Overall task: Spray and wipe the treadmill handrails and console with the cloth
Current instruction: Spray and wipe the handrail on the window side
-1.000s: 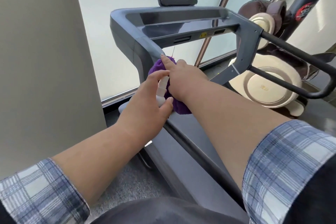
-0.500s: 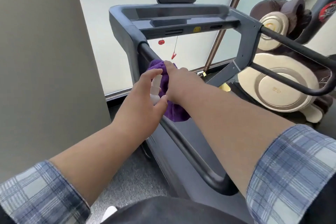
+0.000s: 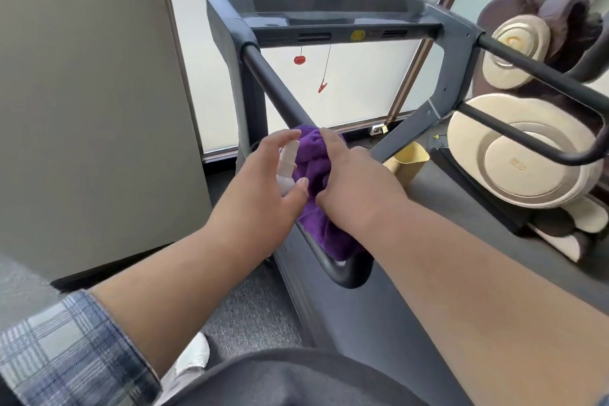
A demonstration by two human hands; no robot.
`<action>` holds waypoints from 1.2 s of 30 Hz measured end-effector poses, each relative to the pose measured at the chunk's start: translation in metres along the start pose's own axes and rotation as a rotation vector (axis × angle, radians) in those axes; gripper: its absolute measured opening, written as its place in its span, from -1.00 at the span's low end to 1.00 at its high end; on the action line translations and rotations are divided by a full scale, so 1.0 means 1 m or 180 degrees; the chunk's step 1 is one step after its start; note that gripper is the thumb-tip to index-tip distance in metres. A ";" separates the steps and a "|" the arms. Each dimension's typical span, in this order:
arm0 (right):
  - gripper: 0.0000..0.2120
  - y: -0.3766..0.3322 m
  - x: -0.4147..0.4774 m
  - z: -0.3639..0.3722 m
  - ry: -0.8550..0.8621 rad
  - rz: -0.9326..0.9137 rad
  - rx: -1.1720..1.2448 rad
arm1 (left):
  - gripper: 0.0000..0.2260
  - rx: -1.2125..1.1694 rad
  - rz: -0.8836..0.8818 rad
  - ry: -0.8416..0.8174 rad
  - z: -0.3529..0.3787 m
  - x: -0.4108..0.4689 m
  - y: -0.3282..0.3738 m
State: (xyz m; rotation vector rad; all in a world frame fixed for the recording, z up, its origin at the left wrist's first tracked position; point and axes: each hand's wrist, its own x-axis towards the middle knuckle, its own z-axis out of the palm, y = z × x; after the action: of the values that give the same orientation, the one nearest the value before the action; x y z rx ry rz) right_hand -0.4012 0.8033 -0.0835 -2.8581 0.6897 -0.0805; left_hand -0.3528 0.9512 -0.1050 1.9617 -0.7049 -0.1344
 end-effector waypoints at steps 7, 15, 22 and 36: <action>-0.20 0.020 -0.053 0.024 0.0446 0.0054 0.0582 | -0.53 -0.0017 0.0026 0.0023 0.004 -0.017 0.000; -0.20 0.023 -0.057 0.022 0.0296 -0.0008 0.0512 | -0.51 -0.0030 -0.0052 0.0097 0.000 -0.017 -0.015; -0.28 0.001 -0.022 0.002 0.0038 0.0107 -0.0169 | -0.51 -0.0053 0.0016 0.0052 -0.010 0.003 -0.027; -0.31 -0.081 0.144 0.006 -0.0227 0.0434 -0.0899 | -0.50 -0.0141 0.0018 -0.0177 -0.046 0.077 -0.063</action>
State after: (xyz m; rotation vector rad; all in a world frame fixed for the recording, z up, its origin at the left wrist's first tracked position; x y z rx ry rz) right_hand -0.2359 0.8093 -0.0718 -3.0487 0.9469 0.1502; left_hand -0.2456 0.9668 -0.1205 1.9198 -0.7377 -0.2001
